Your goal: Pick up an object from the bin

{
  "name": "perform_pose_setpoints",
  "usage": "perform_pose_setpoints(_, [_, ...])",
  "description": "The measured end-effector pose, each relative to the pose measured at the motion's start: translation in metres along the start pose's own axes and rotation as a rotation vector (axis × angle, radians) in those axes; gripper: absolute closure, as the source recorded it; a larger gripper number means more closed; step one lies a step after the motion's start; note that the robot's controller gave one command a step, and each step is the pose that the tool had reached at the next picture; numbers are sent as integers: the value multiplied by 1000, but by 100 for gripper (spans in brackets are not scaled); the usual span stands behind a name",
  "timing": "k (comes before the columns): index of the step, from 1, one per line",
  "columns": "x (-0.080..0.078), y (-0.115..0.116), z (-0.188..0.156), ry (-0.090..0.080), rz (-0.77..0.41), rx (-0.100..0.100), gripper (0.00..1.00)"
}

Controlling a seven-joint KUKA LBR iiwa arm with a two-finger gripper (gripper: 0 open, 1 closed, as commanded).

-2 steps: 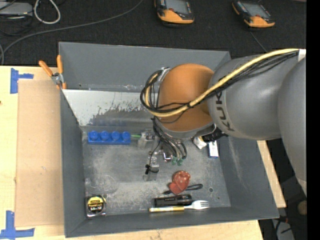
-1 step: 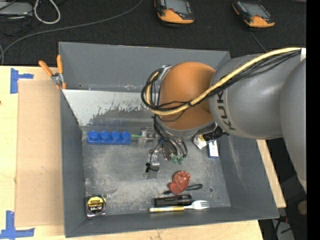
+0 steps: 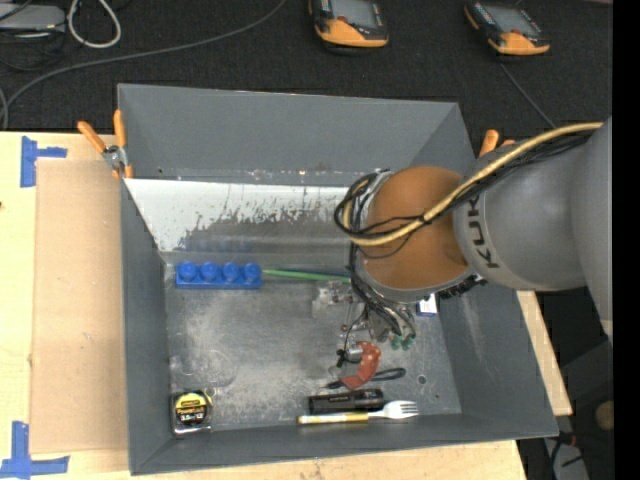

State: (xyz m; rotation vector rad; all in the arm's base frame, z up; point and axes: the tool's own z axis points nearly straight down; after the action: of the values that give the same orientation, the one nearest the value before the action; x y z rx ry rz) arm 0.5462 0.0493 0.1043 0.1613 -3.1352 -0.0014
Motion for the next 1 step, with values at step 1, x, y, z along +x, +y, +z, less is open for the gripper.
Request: perform_pose_setpoints(1, [-4,-28,3,-2,-5,-3,0])
